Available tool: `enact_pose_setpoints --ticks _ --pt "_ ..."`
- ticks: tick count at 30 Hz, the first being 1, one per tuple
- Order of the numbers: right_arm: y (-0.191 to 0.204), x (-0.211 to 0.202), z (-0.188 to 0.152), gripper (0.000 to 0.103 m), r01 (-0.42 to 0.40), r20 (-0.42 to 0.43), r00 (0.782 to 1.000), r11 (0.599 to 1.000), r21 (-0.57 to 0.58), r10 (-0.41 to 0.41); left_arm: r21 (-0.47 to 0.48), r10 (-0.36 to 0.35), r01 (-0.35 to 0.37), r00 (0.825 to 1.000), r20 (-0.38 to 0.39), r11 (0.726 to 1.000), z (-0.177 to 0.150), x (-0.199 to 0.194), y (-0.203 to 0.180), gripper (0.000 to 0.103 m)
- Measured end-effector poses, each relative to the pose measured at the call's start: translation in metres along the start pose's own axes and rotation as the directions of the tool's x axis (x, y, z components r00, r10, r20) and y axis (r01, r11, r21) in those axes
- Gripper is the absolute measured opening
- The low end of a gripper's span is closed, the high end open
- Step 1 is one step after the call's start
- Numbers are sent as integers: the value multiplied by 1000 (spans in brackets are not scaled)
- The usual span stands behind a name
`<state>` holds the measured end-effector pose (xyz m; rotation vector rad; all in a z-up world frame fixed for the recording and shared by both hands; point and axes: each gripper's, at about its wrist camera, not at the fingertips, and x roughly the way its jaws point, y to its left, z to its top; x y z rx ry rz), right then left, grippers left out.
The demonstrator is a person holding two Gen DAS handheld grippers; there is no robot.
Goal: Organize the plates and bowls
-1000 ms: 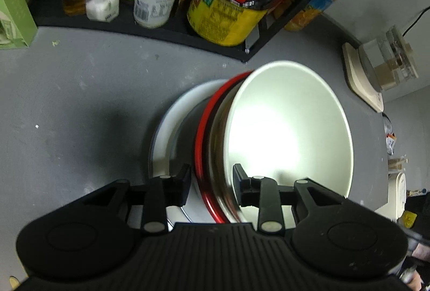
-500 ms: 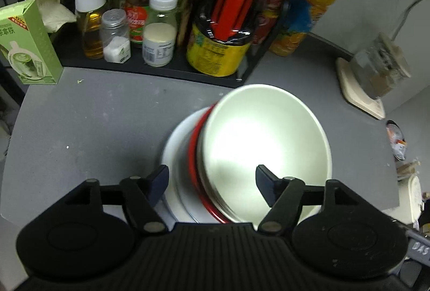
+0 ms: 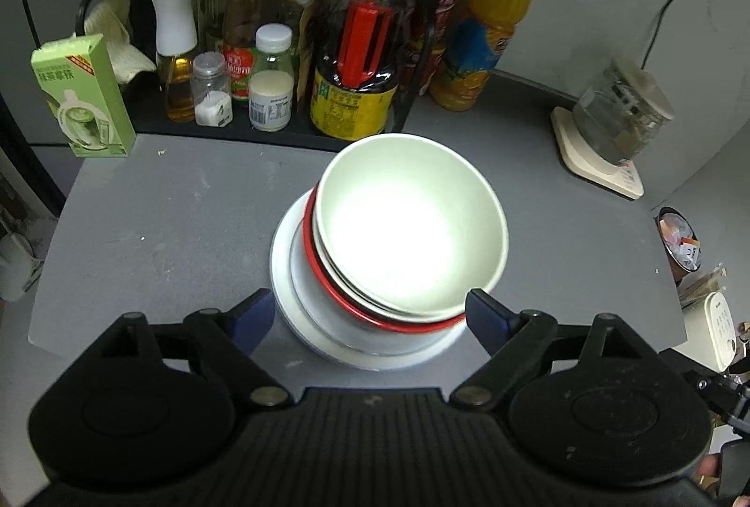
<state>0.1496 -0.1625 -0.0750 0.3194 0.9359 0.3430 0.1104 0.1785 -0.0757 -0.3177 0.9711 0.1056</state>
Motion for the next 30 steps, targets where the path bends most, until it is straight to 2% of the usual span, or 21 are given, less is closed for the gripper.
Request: enact_pose_setpoints --ticks 5,13,18,22,25,30 --pt "-3 -25 -8 103 16 38 999 1000 -13 -15 31 -7 7 1000 25 999 -16 -20 -15 89" --pt "-10 -60 -23 103 102 121 988 995 -23 -99 111 -26 17 997 79 994 -44 -47 -36 96" --pt "-12 -74 -31 103 145 141 980 989 -23 -140 141 -49 37 995 87 989 -55 -58 -44 101" --pt "-10 -82 -37 103 206 169 965 978 -28 -198 167 -71 54 993 98 984 -63 -65 -46 102" --pt "-5 -87 -43 103 215 177 963 976 -41 -205 179 -97 79 991 95 981 -67 -68 -46 102" --pt "4 -91 -52 103 252 178 955 966 -61 -238 214 -99 70 987 128 974 -75 -79 -44 102"
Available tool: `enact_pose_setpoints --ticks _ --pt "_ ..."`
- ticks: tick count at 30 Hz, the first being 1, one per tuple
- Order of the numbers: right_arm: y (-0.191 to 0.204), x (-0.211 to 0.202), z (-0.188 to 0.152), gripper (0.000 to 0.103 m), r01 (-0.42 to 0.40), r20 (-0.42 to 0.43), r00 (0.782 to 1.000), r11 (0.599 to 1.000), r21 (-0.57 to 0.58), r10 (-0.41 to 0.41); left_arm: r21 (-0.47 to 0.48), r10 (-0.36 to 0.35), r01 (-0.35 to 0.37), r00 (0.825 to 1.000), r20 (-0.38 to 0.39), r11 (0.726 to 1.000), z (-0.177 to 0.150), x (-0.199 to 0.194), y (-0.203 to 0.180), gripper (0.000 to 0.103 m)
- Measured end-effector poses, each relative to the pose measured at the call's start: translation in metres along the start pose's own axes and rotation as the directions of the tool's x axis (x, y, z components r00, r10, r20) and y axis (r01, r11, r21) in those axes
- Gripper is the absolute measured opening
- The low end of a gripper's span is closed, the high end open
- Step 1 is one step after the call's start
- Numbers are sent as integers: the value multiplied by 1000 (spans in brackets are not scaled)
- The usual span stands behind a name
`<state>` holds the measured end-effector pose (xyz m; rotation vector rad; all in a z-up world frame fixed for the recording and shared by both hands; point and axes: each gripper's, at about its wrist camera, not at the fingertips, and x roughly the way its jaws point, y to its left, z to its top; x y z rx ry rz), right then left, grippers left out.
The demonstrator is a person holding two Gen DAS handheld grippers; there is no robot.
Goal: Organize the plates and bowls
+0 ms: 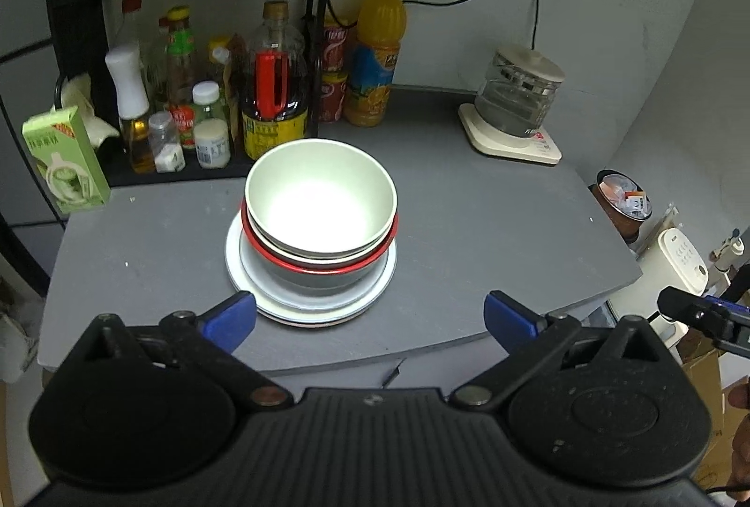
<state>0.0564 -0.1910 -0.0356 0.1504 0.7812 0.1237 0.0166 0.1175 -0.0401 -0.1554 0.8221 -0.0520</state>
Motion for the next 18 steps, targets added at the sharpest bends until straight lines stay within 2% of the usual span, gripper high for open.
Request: enact_pose_setpoints --ticks 7,18 --pt "14 -11 -13 103 25 -15 1000 999 -33 -26 56 4 -5 1000 31 998 -11 -15 -1 102" --pt "22 -19 -32 103 13 -18 1000 997 -76 -15 35 2 -3 1000 11 999 -34 -22 6 102"
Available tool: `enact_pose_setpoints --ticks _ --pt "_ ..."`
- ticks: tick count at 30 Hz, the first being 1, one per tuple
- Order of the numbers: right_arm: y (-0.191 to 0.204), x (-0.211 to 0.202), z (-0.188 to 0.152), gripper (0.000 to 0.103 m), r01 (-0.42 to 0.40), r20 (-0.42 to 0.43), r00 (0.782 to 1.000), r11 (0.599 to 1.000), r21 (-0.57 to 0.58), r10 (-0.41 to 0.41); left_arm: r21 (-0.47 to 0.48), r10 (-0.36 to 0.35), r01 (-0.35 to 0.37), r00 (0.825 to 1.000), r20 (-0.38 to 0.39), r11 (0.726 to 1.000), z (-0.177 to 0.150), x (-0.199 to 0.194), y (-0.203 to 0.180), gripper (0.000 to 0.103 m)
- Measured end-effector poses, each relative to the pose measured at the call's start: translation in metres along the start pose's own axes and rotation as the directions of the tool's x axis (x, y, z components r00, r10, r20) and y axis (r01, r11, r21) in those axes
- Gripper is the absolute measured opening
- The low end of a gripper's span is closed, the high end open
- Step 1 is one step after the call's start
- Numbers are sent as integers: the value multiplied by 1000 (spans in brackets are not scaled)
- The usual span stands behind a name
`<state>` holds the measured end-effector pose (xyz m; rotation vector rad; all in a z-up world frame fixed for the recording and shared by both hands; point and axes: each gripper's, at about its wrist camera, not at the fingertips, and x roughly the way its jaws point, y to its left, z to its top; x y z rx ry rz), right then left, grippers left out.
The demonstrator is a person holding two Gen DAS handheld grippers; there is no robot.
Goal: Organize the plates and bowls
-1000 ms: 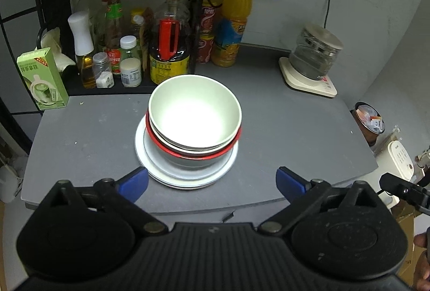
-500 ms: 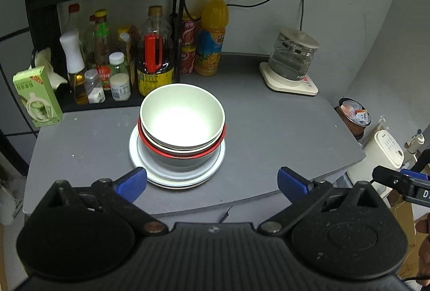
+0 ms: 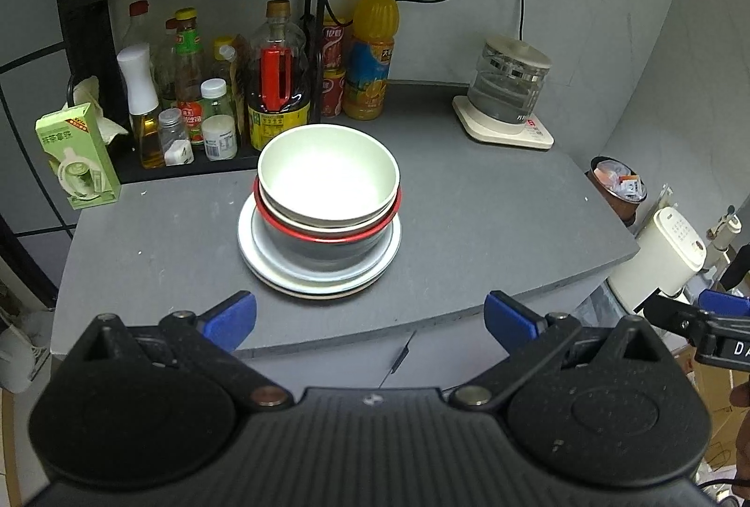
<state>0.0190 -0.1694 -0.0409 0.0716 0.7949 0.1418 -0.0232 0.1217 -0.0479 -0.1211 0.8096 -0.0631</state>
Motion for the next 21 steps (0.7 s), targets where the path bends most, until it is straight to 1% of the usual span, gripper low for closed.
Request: enact_pose_setpoints --ticks 4,11,15,21 --pt "-2 -1 -1 103 0 9 1000 1000 2 0 -4 -17 17 1000 0 1000 -5 -3 -1 102" --pt "-3 -2 -1 103 5 21 1000 1000 4 -5 1 -10 10 1000 11 1000 -8 -3 -4 102" --pt "-2 -3 -1 103 5 20 1000 1000 4 -5 -11 -16 16 1000 9 1000 -9 1 -5 102" --pt "-5 -2 1 103 9 24 1000 1000 12 -9 0 -21 21 1000 14 1000 -7 3 -6 102"
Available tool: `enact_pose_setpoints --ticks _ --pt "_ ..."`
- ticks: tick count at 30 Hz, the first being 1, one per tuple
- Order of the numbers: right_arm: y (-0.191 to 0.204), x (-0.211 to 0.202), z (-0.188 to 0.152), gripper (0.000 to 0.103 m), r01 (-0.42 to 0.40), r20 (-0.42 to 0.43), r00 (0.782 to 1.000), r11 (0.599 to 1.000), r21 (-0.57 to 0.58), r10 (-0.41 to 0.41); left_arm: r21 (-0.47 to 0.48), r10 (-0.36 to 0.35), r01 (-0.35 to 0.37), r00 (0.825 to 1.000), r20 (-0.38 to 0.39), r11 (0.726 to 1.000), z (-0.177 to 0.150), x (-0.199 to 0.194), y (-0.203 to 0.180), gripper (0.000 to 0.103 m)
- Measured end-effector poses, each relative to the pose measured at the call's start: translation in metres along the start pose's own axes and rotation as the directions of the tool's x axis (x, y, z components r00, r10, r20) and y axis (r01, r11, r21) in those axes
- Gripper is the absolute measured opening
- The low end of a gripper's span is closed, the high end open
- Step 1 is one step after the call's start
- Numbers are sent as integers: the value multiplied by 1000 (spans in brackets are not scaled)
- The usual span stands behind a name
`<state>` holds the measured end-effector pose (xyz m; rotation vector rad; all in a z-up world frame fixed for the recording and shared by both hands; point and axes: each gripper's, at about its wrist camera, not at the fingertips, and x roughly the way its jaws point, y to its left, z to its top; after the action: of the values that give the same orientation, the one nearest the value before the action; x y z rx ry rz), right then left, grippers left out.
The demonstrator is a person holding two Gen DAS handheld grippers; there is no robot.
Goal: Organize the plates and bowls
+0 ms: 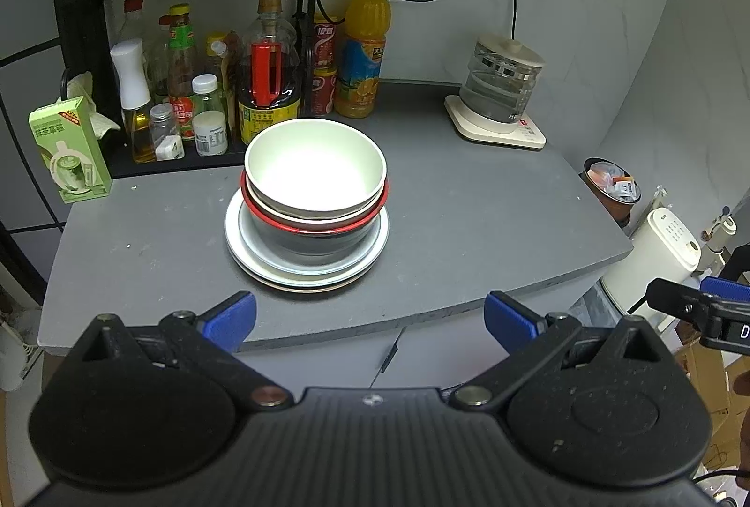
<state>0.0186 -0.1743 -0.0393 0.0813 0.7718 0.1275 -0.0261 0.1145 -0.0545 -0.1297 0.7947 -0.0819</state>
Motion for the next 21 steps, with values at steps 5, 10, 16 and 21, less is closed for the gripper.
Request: enact_pose_setpoints --ticks 5,10,16,21 --pt "-1 -2 0 103 4 8 1000 1000 6 -4 3 0 0 1000 6 1000 3 1 -4 102" --pt "-5 -1 1 103 1 6 1000 1000 15 -1 -3 0 0 1000 11 1000 4 1 -6 102" --pt "-5 0 2 103 -3 9 1000 1000 17 3 18 -3 3 1000 16 1000 5 -1 -12 102" --pt "-5 -1 2 103 -1 8 1000 1000 23 1 23 -3 3 1000 15 1000 7 -1 -17 102"
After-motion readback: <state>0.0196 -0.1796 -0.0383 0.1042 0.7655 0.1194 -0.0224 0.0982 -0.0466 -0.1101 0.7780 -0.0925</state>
